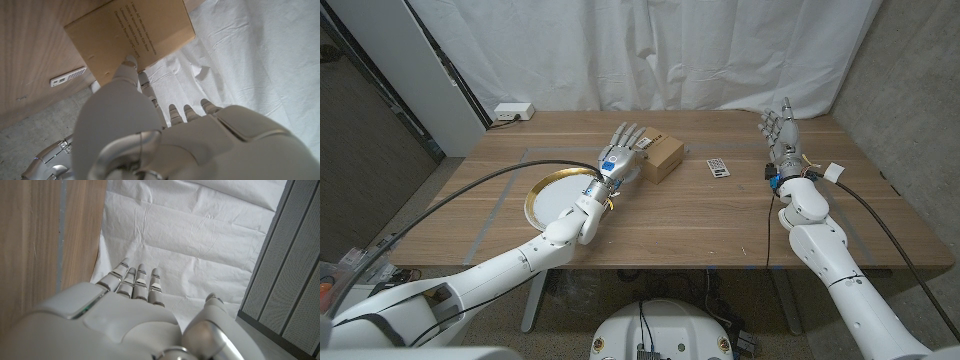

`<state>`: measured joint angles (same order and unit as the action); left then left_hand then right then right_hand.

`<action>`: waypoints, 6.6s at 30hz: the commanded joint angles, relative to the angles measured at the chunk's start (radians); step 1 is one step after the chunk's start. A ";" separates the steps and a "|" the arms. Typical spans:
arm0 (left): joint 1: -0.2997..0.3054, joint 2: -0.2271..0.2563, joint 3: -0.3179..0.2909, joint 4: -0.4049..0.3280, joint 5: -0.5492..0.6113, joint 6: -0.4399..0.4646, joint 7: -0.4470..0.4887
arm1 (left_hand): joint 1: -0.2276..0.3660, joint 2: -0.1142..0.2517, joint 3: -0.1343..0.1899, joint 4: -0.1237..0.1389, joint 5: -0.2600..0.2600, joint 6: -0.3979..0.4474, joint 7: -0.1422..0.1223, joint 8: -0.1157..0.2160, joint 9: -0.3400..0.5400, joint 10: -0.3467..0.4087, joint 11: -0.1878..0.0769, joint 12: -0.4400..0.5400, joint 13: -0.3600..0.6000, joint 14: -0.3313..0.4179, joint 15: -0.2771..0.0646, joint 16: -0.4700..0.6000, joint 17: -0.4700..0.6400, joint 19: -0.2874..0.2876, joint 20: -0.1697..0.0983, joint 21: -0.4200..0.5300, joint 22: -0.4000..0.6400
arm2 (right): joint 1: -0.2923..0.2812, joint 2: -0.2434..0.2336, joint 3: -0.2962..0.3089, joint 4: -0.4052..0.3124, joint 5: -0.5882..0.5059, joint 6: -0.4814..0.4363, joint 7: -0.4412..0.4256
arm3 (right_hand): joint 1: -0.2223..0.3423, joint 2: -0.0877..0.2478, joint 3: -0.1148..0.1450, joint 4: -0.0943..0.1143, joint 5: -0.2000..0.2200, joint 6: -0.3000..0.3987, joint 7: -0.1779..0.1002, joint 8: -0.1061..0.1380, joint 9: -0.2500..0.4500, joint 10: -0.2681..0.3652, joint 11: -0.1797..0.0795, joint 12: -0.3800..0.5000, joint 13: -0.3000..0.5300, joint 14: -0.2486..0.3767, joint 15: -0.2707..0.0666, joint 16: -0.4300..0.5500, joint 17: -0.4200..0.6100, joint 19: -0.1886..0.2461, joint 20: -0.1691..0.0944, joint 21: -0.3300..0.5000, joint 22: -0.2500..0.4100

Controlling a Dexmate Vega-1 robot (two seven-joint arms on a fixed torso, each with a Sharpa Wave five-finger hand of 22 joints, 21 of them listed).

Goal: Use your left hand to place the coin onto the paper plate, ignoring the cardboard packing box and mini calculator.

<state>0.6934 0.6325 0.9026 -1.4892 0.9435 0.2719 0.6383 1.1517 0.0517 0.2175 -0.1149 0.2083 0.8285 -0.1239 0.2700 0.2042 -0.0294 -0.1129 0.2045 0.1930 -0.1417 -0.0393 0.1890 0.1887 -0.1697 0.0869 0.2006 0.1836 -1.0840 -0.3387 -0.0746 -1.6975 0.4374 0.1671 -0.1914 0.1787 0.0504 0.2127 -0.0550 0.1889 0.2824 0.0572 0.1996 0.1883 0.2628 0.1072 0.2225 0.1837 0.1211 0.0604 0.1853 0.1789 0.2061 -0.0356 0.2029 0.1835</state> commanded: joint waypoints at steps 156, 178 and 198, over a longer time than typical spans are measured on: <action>0.131 0.067 -0.161 -0.314 -0.076 0.130 -0.046 | 0.019 -0.013 -0.001 -0.005 -0.006 0.345 0.075 0.280 0.061 0.456 -0.086 0.086 0.011 0.375 -0.135 0.064 0.008 0.036 -0.060 0.018 0.000 | -0.128 -0.050 0.014 -0.165 0.018 0.127 -0.024 | -0.006 0.001 -0.012 -0.007 0.004 0.022 0.003 0.000 0.003 0.018 0.002 0.003 0.006 0.011 -0.003 0.000 0.004 0.008 0.003 0.000 0.002; 0.214 0.105 -0.205 -0.414 -0.058 0.211 -0.092 | 0.017 -0.016 0.004 -0.005 -0.002 0.369 0.075 0.293 0.045 0.476 -0.091 0.078 0.013 0.389 -0.133 0.058 0.008 0.038 -0.067 0.015 0.000 | -0.162 -0.078 0.044 -0.197 0.047 0.124 0.002 | -0.007 0.001 -0.012 -0.008 0.004 0.025 0.004 0.000 0.003 0.018 0.002 0.003 0.006 0.011 -0.003 0.000 0.004 0.007 0.003 0.000 0.002; 0.286 0.138 -0.255 -0.478 -0.074 0.260 -0.080 | 0.021 -0.014 0.013 -0.008 0.000 0.378 0.078 0.296 0.029 0.482 -0.092 0.068 0.014 0.392 -0.130 0.052 0.009 0.041 -0.064 0.014 0.001 | -0.193 -0.072 0.064 -0.215 0.050 0.158 0.007 | -0.006 0.002 -0.013 -0.009 0.003 0.025 0.004 0.000 0.003 0.020 0.004 0.003 0.006 0.011 -0.002 0.000 0.004 0.008 0.002 0.000 0.002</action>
<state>0.9438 0.7489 0.6727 -1.9356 0.8802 0.5076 0.5534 1.1701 0.0434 0.2201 -0.1233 0.2042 1.0681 -0.1127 0.4754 0.2126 0.4441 -0.2074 0.2737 0.2023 0.2415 -0.0395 0.2469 0.1953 -0.1297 0.0268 0.2162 0.1816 -1.2580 -0.4132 -0.0221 -1.8969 0.4902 0.3083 -0.1790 0.1722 0.0436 0.2045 -0.0633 0.1889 0.3029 0.0619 0.1997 0.1883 0.2751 0.1093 0.2225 0.1837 0.1245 0.0569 0.1853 0.1790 0.2061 -0.0356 0.2029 0.1834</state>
